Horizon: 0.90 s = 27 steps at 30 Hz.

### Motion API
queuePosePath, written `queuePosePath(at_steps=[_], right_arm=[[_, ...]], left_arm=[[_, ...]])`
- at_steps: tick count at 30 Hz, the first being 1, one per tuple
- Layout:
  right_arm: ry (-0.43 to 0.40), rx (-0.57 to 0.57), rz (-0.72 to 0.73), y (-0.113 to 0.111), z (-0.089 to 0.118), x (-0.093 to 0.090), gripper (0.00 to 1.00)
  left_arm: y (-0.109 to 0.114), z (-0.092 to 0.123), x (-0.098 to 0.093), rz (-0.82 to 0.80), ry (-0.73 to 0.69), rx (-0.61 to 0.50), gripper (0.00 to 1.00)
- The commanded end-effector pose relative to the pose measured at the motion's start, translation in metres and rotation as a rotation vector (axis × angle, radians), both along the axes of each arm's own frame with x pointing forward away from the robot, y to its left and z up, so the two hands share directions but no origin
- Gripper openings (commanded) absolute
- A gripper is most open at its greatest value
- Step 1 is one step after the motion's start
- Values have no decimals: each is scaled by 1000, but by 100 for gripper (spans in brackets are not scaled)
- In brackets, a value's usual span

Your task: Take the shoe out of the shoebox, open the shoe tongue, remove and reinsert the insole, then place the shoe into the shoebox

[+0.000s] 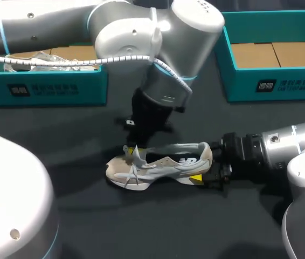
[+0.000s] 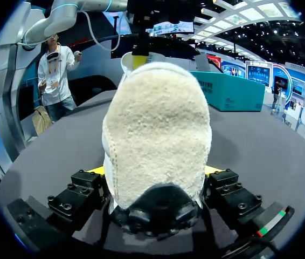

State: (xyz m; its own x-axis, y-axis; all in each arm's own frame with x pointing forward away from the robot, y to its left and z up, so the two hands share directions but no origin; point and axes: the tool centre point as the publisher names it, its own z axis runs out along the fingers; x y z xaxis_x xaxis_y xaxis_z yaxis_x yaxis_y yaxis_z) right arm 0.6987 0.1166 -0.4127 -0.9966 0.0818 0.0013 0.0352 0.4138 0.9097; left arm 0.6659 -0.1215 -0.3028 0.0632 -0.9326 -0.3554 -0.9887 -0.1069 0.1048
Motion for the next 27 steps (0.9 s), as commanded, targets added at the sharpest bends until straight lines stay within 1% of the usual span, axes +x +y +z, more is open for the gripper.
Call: queuePosePath(at_steps=[1,12,20,21,23,25,26,27], right_arm=[[0,-5,-1,0,1,-1,0],[0,-5,-1,0,1,-1,0],[0,-5,-1,0,1,-1,0],[0,-5,-1,0,1,-1,0],[0,-5,-1,0,1,-1,0],[0,-5,-1,0,1,-1,0],[0,-5,-1,0,1,-1,0],[0,-5,-1,0,1,-1,0]], left_arm=[[12,-13,-2,0,-1,-73,0],[35,-37,0,-20,6,-22,0],[52,-44,0,-2,16,15,0],[55,-45,1,2,15,21,6],[59,-46,0,4,16,25,9],[62,-48,0,6,17,30,17],[64,-48,-1,7,19,31,18],[65,-49,-1,8,20,33,24]])
